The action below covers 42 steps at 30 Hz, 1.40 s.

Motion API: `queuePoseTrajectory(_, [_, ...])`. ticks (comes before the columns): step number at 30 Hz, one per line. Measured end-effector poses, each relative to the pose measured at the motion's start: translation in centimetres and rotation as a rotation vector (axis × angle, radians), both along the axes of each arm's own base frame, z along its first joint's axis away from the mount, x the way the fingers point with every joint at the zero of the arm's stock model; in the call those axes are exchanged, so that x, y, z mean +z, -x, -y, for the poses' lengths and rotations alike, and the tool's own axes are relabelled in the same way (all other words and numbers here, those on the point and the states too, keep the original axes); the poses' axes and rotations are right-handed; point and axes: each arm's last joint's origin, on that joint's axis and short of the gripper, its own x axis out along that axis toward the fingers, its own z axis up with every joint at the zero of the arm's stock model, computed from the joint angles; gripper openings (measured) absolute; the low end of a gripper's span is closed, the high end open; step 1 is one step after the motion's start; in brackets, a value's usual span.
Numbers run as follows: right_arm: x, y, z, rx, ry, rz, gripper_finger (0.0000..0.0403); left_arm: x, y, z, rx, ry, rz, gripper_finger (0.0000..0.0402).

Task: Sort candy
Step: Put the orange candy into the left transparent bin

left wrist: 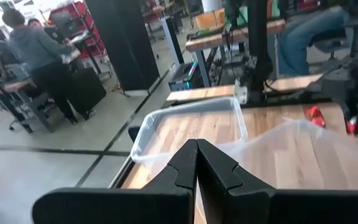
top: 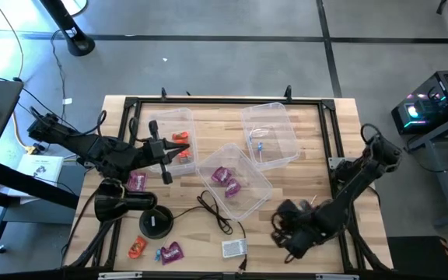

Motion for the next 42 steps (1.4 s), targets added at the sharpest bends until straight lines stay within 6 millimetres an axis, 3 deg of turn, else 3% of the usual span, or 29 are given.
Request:
queuePoseTrajectory(4, [3.6, -4.2, 1.8, 0.145, 0.279, 0.229, 0.0022, 0.5, -0.1, 0.0, -0.007, -0.016, 0.042, 0.0])
queuePoseTrajectory(8, [5.6, -8.5, 5.4, 0.255, 0.495, 0.313, 0.0022, 1.0, -0.2, 0.1, -0.013, -0.035, 0.072, 0.0])
queuePoseTrajectory(12, [6.6, -12.1, 10.0, 0.375, 0.486, 0.376, 0.002, 1.1, -0.2, 0.1, -0.015, -0.045, 0.081, 0.0])
queuePoseTrajectory(14, [6.6, -12.8, 11.7, 0.428, 0.394, 0.381, 0.0019, 1.1, -0.2, 0.1, -0.014, -0.046, 0.077, 0.0])
queuePoseTrajectory(18, [5.9, -12.6, 13.1, 0.458, 0.285, 0.305, 0.0019, 0.9, -0.2, 0.1, -0.015, -0.05, 0.062, 0.0])
queuePoseTrajectory(23, [7.0, -13.6, 13.0, 0.512, 0.415, 0.428, 0.0018, 0.9, -0.2, 0.1, -0.013, -0.035, 0.067, 0.0])
queuePoseTrajectory(26, [7.8, -14.7, 14.1, 0.539, 0.51, 0.522, 0.0018, 1.0, -0.2, 0.1, -0.012, -0.023, 0.082, 0.0])
queuePoseTrajectory(31, [8.2, -17.9, 18.4, 0.554, 0.619, 0.753, 0.0018, 1.3, -0.3, 0.1, -0.013, -0.016, 0.112, 0.0])
queuePoseTrajectory(36, [6.1, -21.1, 24.1, 0.557, 0.587, 1.057, 0.0018, 2.3, -0.6, 0.4, -0.053, -0.061, 0.192, 0.0])
queuePoseTrajectory(42, [4.5, -24.6, 29.9, 0.424, 0.588, 1.141, 0.0025, 3.6, -0.6, 0.6, -0.128, -0.116, 0.298, 0.0])
